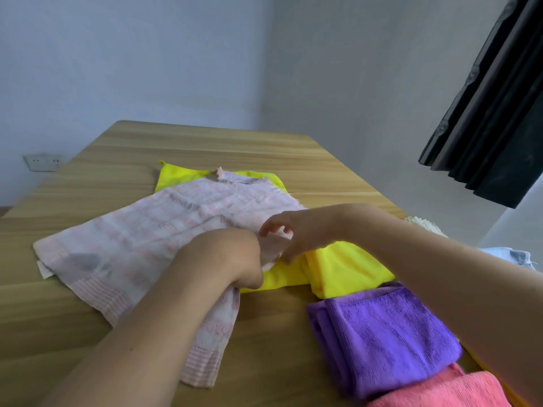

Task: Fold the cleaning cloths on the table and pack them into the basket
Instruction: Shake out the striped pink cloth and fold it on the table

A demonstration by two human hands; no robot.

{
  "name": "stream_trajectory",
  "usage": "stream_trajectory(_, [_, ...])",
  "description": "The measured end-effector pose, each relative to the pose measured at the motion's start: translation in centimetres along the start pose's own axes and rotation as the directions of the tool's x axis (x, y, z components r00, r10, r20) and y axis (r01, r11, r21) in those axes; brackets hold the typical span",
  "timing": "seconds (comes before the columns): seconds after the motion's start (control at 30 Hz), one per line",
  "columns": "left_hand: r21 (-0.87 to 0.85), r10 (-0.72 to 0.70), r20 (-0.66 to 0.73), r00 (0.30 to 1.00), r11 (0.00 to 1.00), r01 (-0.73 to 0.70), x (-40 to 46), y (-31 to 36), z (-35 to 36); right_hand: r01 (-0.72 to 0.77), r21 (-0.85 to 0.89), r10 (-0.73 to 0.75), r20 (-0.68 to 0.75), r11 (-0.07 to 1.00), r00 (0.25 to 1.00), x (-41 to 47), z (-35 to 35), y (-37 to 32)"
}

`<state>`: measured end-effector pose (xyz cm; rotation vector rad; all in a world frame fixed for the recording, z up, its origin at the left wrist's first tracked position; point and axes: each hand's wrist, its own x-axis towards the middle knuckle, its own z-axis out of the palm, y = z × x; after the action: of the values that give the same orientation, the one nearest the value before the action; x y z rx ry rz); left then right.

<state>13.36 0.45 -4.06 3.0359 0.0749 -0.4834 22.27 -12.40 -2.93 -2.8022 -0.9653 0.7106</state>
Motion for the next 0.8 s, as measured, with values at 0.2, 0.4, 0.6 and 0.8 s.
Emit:
stream_trajectory(0.2, [-0.125, -0.030, -0.147, 0.989, 0.992, 0.011, -0.1, -2.1, -1.4, -0.001, -0.276, -0.089, -0.311, 0.961, 0.946, 0.7, 0.5, -0.1])
stream_trajectory(0.4, [-0.559, -0.273, -0.600, 0.752, 0.816, -0.149, -2.4, -2.8, -4.3, 0.022, 0.091, 0.046, -0.679, 0.996, 0.732, 1.5, -1.7, 0.3])
stream_trajectory(0.6, [-0.595, -0.330, -0.802, 0.497, 0.509, -0.622, -6.7, -1.2, -9.9, 0.173, 0.593, 0.369, -0.675, 0.786, 0.640, -0.4, -6.7, -0.1])
stream_trajectory(0.8, [-0.552, -0.246, -0.833, 0.495, 0.433, -0.713, -12.0, -0.6, -15.4, 0.176, 0.459, 0.280, -0.757, 0.871, 0.591, -7.8, -12.5, -4.0])
